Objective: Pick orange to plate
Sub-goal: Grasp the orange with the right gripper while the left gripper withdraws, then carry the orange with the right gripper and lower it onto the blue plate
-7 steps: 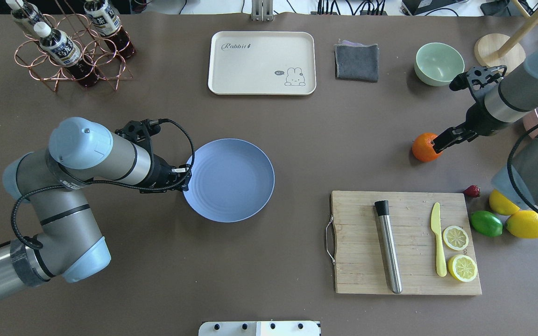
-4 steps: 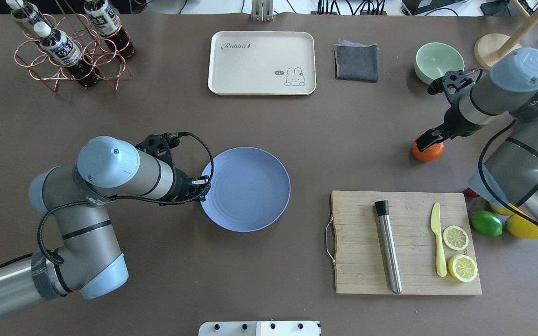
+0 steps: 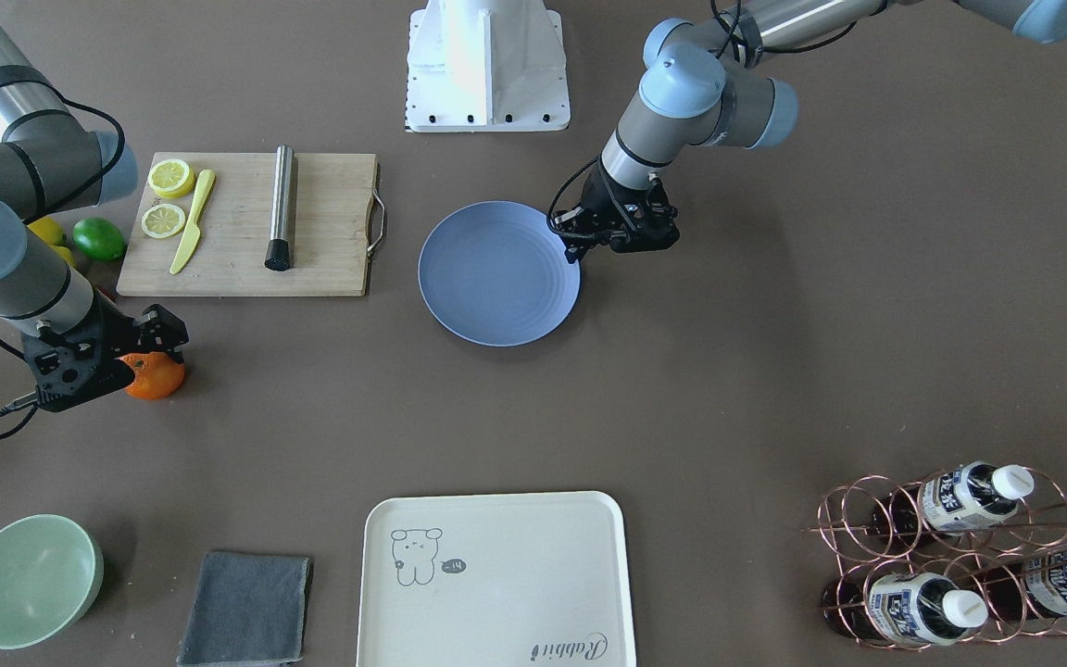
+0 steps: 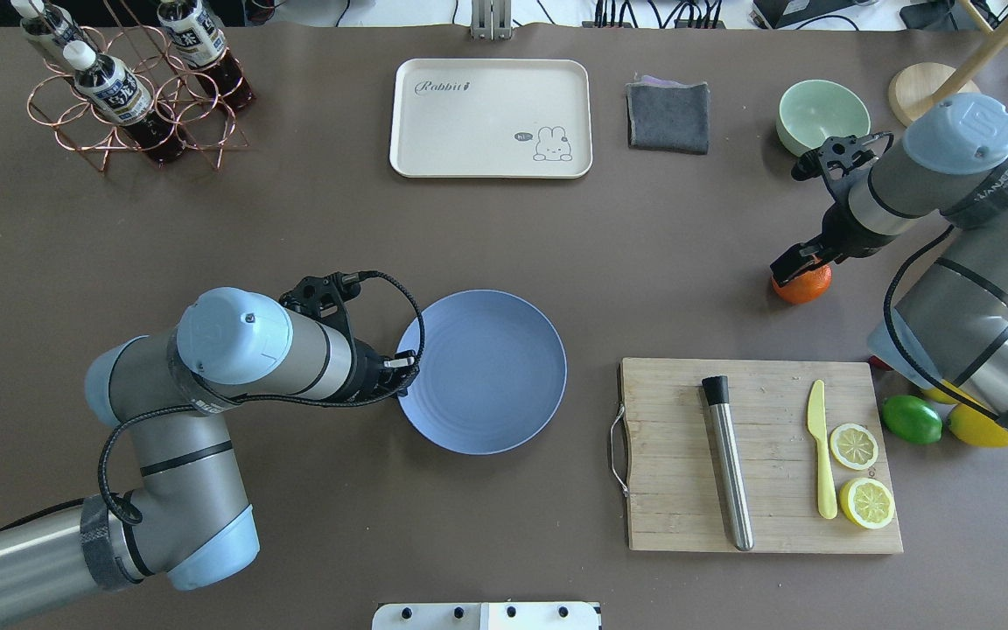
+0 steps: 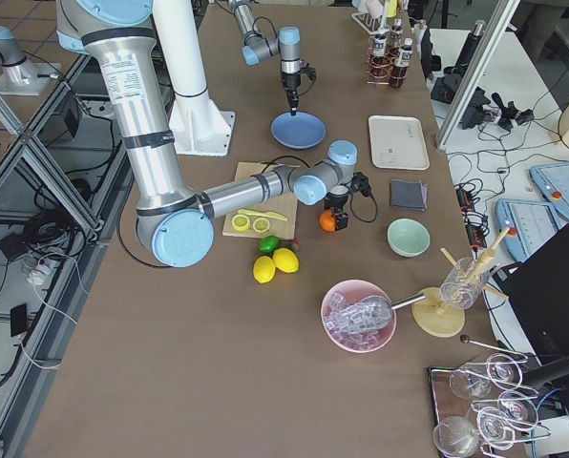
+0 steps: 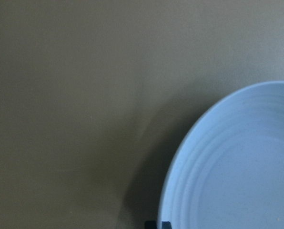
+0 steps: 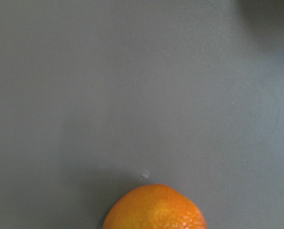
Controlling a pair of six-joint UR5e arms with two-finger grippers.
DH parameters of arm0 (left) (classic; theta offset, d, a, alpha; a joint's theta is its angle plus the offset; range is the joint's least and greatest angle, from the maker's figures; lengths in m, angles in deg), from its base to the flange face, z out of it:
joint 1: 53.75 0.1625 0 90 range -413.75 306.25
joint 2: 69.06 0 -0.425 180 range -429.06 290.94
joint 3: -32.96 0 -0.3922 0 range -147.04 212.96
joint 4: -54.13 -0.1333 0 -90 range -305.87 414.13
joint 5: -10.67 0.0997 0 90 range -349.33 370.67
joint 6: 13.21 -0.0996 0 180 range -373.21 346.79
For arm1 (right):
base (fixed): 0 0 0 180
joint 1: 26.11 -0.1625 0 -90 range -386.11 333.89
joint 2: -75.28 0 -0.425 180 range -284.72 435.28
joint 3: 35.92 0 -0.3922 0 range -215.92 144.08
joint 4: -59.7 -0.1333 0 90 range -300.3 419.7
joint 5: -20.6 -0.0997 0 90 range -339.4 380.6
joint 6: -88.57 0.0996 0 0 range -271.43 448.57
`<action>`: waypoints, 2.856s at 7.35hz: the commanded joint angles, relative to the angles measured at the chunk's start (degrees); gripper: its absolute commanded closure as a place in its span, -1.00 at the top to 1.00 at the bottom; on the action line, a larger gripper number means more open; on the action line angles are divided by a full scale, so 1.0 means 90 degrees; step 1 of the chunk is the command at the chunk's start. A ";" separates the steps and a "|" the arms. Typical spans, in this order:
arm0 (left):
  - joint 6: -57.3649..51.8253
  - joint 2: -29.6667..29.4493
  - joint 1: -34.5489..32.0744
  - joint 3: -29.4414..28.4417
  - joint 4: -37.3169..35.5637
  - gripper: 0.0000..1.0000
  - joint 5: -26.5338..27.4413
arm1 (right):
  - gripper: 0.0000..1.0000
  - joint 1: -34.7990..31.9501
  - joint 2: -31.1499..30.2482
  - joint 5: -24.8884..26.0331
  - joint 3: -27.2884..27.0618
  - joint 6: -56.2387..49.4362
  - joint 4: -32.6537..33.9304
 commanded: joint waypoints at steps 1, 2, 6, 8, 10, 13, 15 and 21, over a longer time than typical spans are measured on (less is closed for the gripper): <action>-0.0001 -0.0036 0.0014 0.0005 -0.0002 0.91 0.0016 | 0.33 0.0003 0.0005 -0.0008 0.0004 0.0114 0.0000; -0.0001 -0.0026 0.0014 0.0005 -0.0002 0.93 0.0026 | 0.05 0.0003 0.0024 -0.0008 -0.0005 0.0144 0.0000; -0.0020 0.0003 -0.0326 0.0122 0.0008 0.93 -0.0023 | -1.00 0.0003 0.0597 -0.0377 -0.0064 0.0677 0.0049; -0.0398 0.0274 -0.1385 0.0181 0.0008 0.93 -0.1088 | -1.00 0.0284 0.1213 -0.0379 -0.0306 0.1838 0.0098; -0.1985 0.0850 -0.2433 0.0133 0.0017 0.93 -0.1974 | -1.00 0.1101 0.1458 -0.0030 -0.0843 0.3359 0.0108; -0.3231 0.1058 -0.3159 -0.0413 0.0066 0.93 -0.2483 | -1.00 0.2499 0.2472 0.1326 -0.0836 0.4381 0.0973; -0.3263 0.1058 -0.3316 -0.0395 0.0076 0.93 -0.2639 | -1.00 0.2863 0.2621 0.1642 -0.0729 0.4479 0.1016; -0.3253 0.1068 -0.3307 -0.0376 0.0115 0.93 -0.2640 | -0.80 0.3088 0.2993 0.1945 -0.0074 0.4617 0.0948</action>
